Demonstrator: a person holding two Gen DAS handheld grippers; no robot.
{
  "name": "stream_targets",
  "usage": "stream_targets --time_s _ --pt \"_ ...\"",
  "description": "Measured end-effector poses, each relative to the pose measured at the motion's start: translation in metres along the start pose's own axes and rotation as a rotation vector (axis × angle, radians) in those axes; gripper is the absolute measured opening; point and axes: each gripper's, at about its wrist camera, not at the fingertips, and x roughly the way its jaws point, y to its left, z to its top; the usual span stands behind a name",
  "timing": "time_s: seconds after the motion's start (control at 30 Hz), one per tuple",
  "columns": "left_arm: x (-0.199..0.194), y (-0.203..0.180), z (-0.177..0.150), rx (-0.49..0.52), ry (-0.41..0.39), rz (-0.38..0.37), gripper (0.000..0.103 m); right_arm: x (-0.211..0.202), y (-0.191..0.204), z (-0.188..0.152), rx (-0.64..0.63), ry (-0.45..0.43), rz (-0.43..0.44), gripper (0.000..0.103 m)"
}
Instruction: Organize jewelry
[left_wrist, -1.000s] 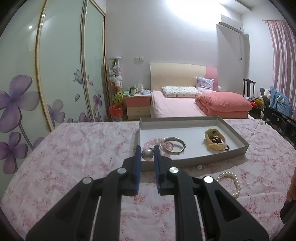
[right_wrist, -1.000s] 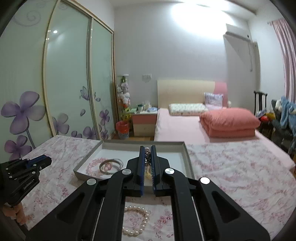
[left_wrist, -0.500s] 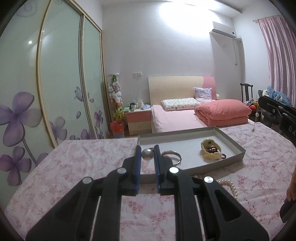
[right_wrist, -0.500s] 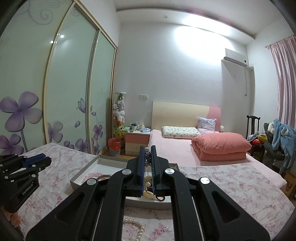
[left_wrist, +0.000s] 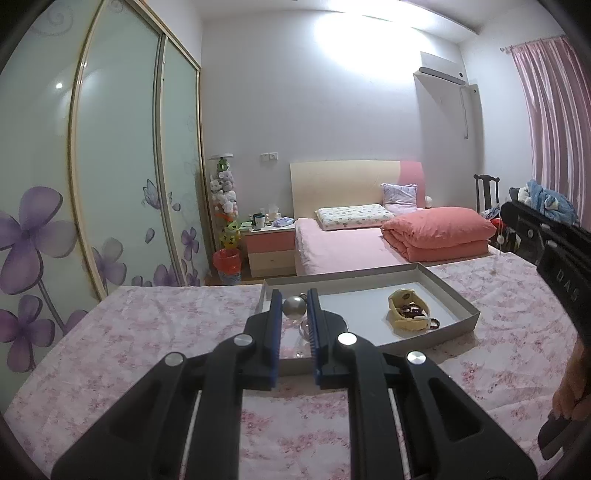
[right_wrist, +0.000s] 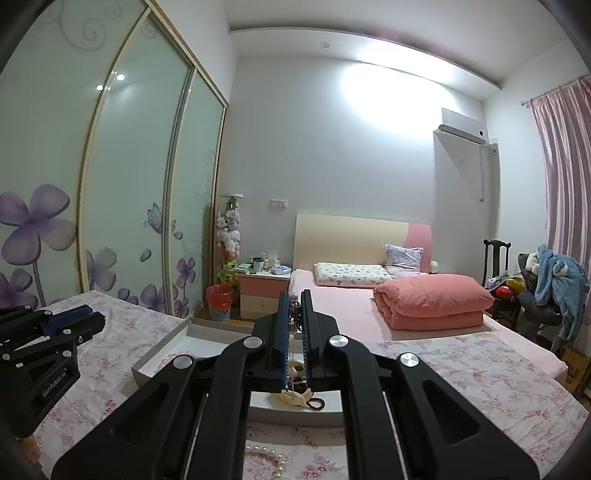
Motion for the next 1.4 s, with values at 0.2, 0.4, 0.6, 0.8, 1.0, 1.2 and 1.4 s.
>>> stream_targets --time_s 0.2,0.4,0.6,0.8,1.0,1.2,1.4 --pt "0.006 0.001 0.002 -0.013 0.006 -0.003 0.014 0.004 -0.001 -0.001 0.008 0.011 -0.002 0.007" --pt "0.01 -0.005 0.003 -0.005 0.013 -0.014 0.014 0.008 -0.004 -0.002 0.012 0.023 -0.001 0.007" --pt "0.017 -0.007 0.003 0.0 0.024 -0.02 0.014 0.013 -0.004 -0.003 0.014 0.033 -0.002 0.007" --pt "0.027 -0.012 0.004 0.004 0.03 -0.027 0.014 0.019 -0.004 -0.003 0.014 0.036 -0.002 0.007" --pt "0.038 -0.014 0.002 0.003 0.044 -0.029 0.014 0.026 -0.004 -0.006 0.015 0.043 0.0 0.007" --pt "0.042 -0.015 0.0 0.003 0.05 -0.03 0.014 0.029 -0.005 -0.008 0.017 0.049 -0.001 0.007" --pt "0.045 -0.013 0.001 0.006 0.049 -0.029 0.014 0.032 -0.006 -0.008 0.013 0.047 -0.002 0.007"
